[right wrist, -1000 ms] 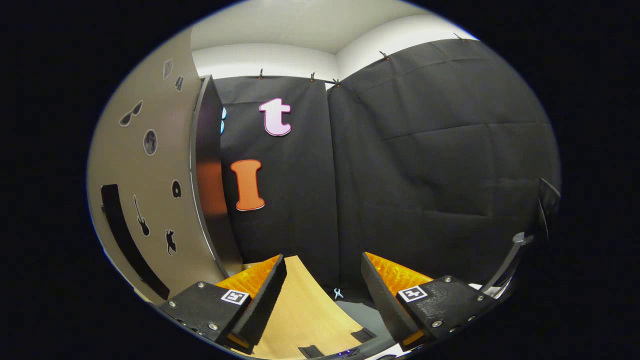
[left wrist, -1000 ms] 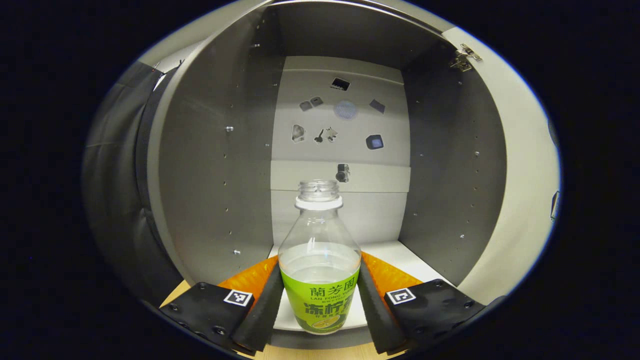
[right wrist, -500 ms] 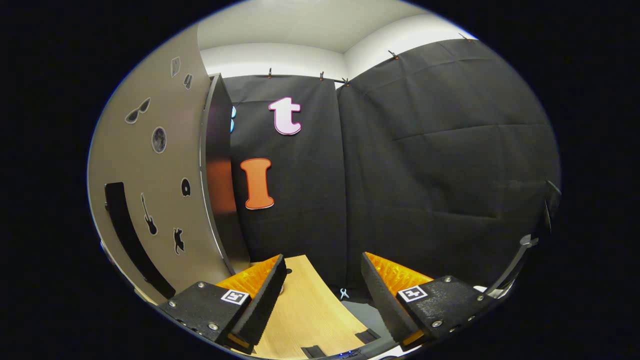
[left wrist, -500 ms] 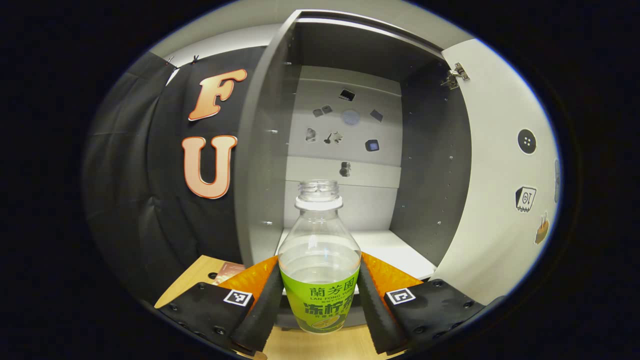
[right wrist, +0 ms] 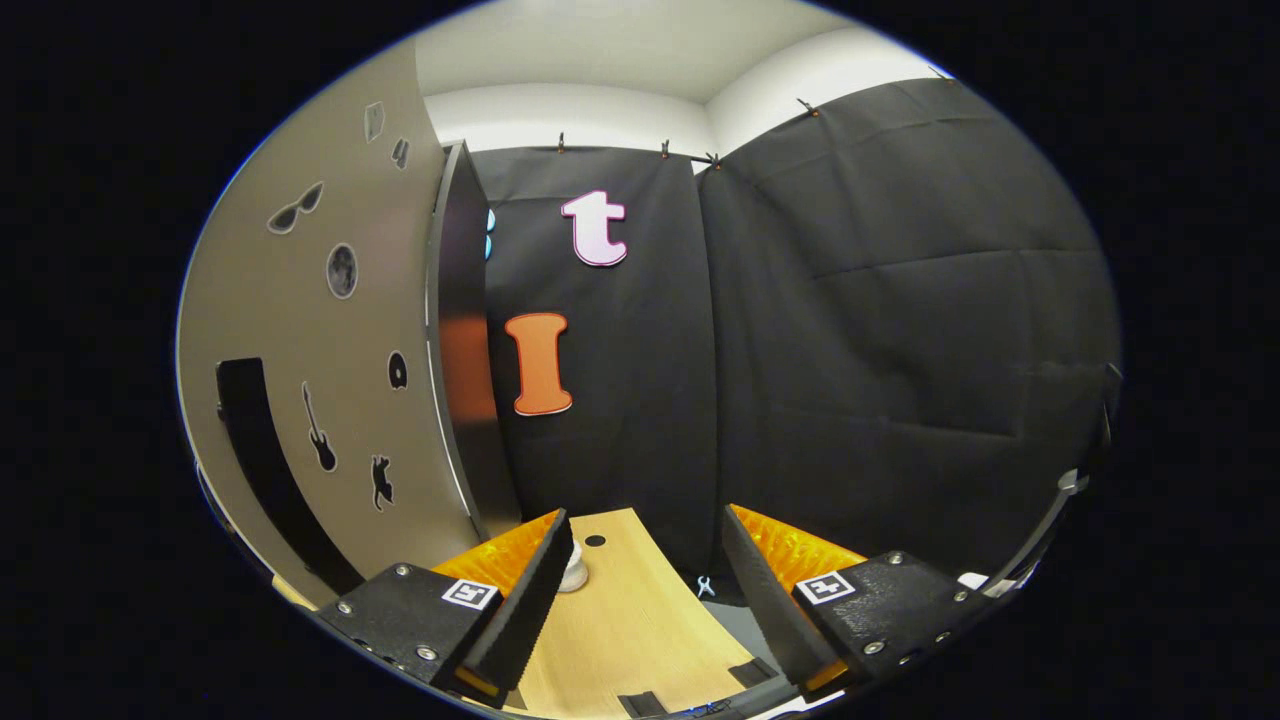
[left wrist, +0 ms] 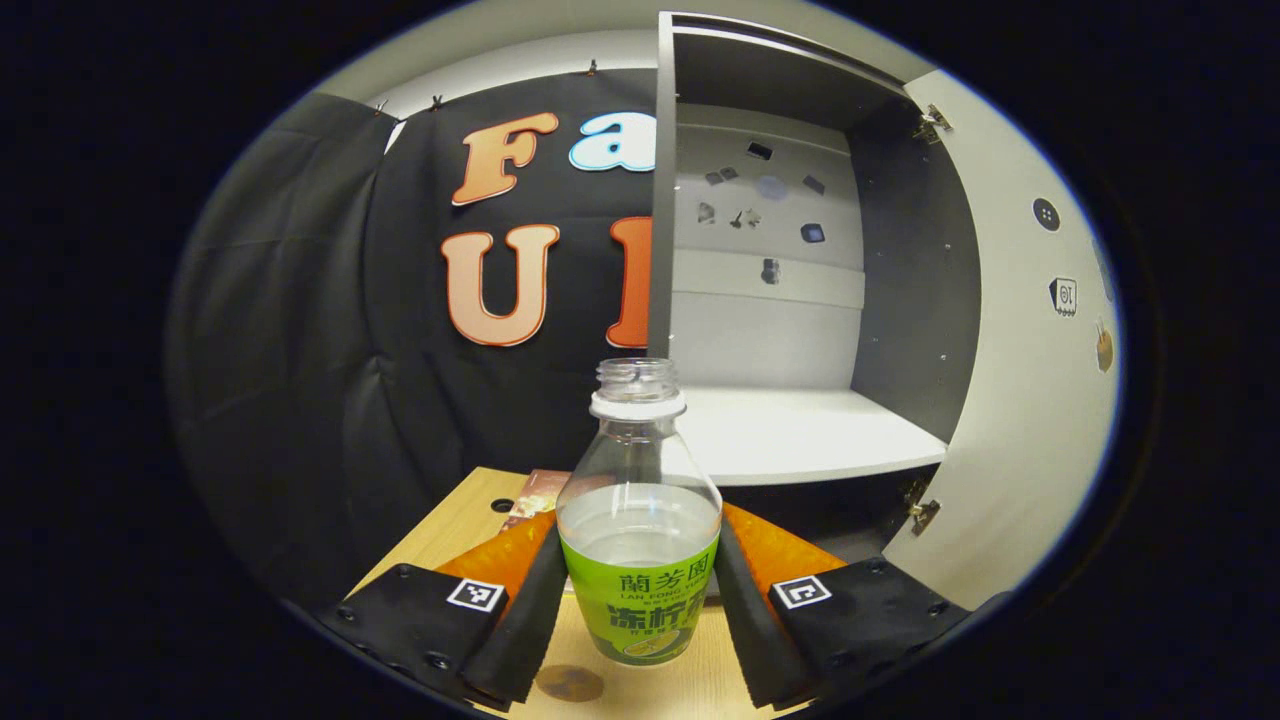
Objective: Open the cabinet door with the right hand, grasp the bottle in the cabinet with the left hand and place it on the coaster, then close the cabinet door with the right hand.
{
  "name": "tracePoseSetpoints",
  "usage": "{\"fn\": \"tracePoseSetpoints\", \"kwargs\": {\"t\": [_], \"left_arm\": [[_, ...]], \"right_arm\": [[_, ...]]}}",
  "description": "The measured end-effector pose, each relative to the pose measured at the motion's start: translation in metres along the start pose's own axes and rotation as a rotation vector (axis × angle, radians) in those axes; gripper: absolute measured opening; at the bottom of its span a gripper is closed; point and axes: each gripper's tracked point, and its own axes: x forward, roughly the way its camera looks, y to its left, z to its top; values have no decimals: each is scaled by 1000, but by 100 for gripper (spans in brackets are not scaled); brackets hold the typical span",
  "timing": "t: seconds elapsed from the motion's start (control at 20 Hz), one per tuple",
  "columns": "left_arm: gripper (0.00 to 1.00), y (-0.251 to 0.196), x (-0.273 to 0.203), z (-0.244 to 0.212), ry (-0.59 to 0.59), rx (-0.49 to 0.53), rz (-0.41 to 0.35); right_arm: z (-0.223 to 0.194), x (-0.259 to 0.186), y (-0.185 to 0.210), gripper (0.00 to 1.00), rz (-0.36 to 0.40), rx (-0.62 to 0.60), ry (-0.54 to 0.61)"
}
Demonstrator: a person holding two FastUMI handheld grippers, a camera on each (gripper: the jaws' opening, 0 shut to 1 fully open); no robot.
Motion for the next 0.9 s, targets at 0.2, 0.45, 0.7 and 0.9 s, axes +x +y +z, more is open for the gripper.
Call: {"fn": "tracePoseSetpoints", "kwargs": {"t": [0.2,0.45,0.7,0.9], "left_arm": [[84,27,1,-52,46,-5,36],[83,56,15,-124,116,-50,75],[83,78,27,-184,189,-68,114],[83,87,36,-213,211,-114,126]], "right_arm": [[0,-2,4,93,4,0,3],[1,-5,3,93,-17,-4,2],[1,-13,4,93,-41,-7,15],[1,-18,5,98,-62,-6,26]]}}
